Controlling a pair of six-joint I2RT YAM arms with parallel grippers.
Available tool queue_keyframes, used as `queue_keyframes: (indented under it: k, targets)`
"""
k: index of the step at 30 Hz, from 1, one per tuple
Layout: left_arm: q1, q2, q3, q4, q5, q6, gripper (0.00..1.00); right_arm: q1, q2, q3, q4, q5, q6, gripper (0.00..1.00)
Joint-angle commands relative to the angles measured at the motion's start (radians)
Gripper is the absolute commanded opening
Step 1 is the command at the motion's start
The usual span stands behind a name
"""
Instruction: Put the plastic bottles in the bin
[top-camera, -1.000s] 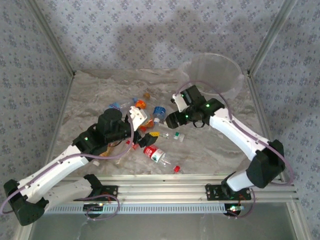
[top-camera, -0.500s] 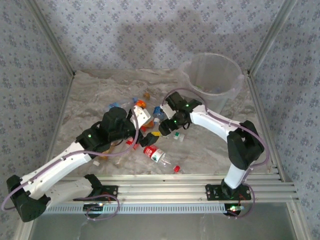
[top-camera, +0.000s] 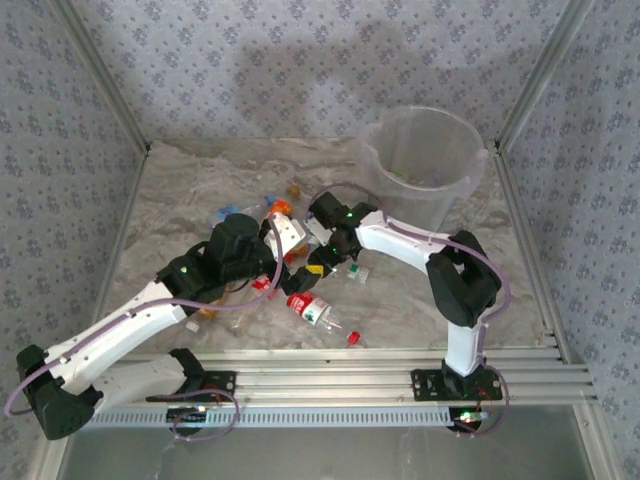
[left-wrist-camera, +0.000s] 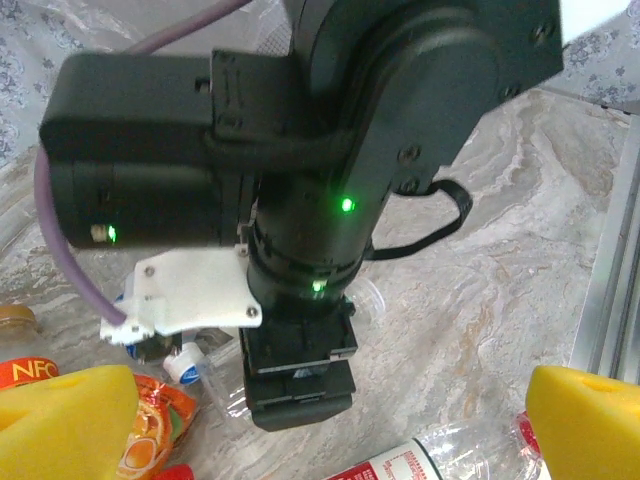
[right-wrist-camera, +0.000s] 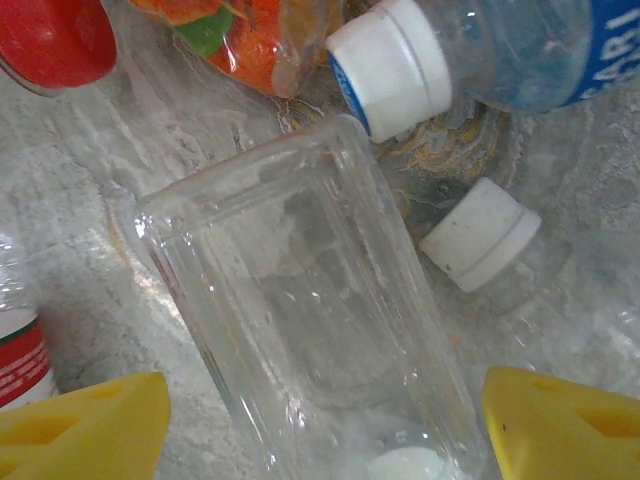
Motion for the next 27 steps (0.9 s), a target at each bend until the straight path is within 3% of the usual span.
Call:
queue_keyframes:
  k: [1,27]
  targets:
    - [-0.01,-0.003,0.036,-0.005,0.009,0.011,1.0,0.027,0.034,0.037,-0.057,0.09,-0.036,0.84]
    - [-0.013,-0.008,0.037,-0.002,0.009,0.011,1.0,0.049,0.048,0.043,-0.09,0.053,-0.041,0.61]
